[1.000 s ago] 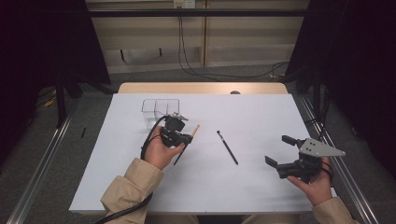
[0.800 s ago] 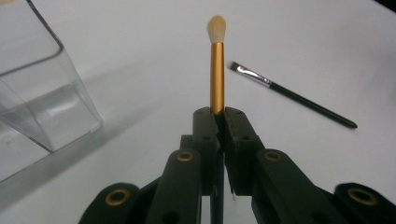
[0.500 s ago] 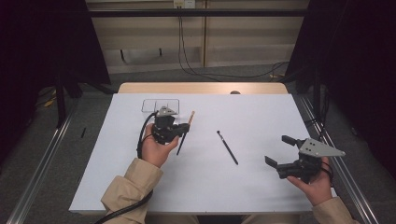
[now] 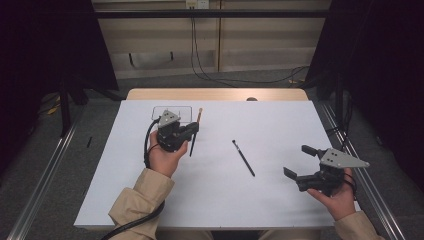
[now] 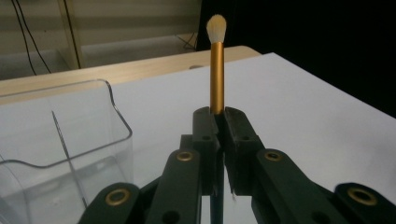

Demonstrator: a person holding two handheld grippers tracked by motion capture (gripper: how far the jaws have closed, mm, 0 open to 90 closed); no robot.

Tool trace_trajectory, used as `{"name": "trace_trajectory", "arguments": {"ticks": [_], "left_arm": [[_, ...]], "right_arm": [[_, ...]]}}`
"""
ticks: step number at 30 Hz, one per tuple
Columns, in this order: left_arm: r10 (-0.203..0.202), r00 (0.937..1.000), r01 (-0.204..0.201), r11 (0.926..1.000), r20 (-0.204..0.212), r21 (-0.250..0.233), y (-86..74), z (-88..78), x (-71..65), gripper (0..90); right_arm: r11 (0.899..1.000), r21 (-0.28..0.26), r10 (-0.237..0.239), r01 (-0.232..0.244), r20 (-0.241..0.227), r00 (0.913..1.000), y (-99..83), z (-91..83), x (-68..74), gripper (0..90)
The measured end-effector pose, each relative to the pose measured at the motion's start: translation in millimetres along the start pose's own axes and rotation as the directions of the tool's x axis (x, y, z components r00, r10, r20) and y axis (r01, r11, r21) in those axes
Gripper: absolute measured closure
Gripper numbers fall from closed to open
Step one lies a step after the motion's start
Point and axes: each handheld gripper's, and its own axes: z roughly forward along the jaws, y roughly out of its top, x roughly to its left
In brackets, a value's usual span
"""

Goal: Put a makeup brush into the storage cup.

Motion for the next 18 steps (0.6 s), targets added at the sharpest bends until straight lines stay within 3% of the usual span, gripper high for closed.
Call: {"name": "trace_trajectory", "arguments": {"ticks": [6,18], "left_arm": [[-0.016,0.9998,0.015,0.9978,-0.008,-0.064,1.6,-3.5,4.6,84.2],[-0.046,0.9988,0.044,0.9890,-0.013,-0.141,5.4,-7.8,14.5,84.1]], "right_arm": [[1.000,0.001,0.002,-0.002,0.001,1.0000,-0.3,0.2,0.2,1.6],[1.000,0.001,0.002,-0.002,0.002,1.0000,-0.4,0.1,-0.3,1.6]]}}
